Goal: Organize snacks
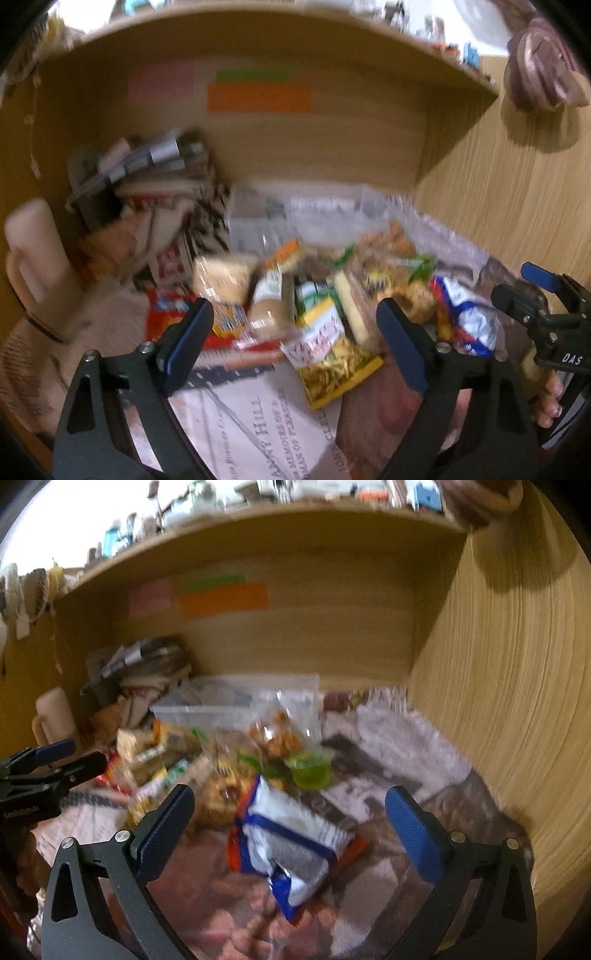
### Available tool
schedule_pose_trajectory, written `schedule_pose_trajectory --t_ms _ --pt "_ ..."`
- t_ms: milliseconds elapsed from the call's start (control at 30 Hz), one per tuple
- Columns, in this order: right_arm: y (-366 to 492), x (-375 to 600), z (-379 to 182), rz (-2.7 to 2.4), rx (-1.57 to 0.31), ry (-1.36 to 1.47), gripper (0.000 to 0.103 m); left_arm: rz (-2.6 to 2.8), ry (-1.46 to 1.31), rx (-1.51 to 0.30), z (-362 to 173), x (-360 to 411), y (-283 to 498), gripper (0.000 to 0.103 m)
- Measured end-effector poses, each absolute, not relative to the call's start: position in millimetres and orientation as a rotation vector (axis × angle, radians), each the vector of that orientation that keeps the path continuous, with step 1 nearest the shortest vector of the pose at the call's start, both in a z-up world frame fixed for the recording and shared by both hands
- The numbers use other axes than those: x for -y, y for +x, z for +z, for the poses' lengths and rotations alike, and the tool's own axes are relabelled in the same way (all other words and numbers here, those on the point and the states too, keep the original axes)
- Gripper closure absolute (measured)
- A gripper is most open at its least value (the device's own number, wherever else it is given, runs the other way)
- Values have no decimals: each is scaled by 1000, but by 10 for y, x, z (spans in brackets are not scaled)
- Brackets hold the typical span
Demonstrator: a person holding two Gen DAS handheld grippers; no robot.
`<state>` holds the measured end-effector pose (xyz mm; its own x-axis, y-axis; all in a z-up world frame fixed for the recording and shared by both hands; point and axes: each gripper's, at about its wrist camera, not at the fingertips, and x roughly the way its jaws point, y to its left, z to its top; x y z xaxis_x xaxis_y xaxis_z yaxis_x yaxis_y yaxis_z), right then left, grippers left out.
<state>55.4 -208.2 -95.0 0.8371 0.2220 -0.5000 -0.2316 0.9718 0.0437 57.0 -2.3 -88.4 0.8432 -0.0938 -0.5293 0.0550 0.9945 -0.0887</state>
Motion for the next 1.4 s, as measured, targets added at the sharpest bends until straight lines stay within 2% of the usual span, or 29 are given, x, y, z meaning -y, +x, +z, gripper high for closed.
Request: schedule_pose_trajectory --t_ms 333,967,1033,1100,1167,1267,1300,1333,1400 --pt "740 2150 -1306 242 -653 -29 0 -81 -102 -699 -1308 126 845 14" --pt "919 2220 -1384 324 -704 54 2 -63 -184 -762 -1547 101 905 11" --pt "904 2238 -1377 348 -707 69 13 -65 -174 -757 -1540 108 893 13" --pt "890 2234 -1363 362 -707 72 19 -75 -174 -760 -1536 126 895 16" --pt "867 2206 -1356 365 -700 56 21 -92 -169 -754 -1544 162 890 24" --pt "840 2183 -1351 365 -687 46 31 -110 -141 -740 -1555 261 900 41" --pt "832 2181 -1344 388 -686 54 51 -128 -134 -739 -1557 311 905 52" --pt "838 2176 -1335 406 -697 65 55 -134 -130 -743 -1554 344 910 56" --pt "830 2142 -1321 392 -687 40 57 -123 -113 -741 -1537 382 909 57"
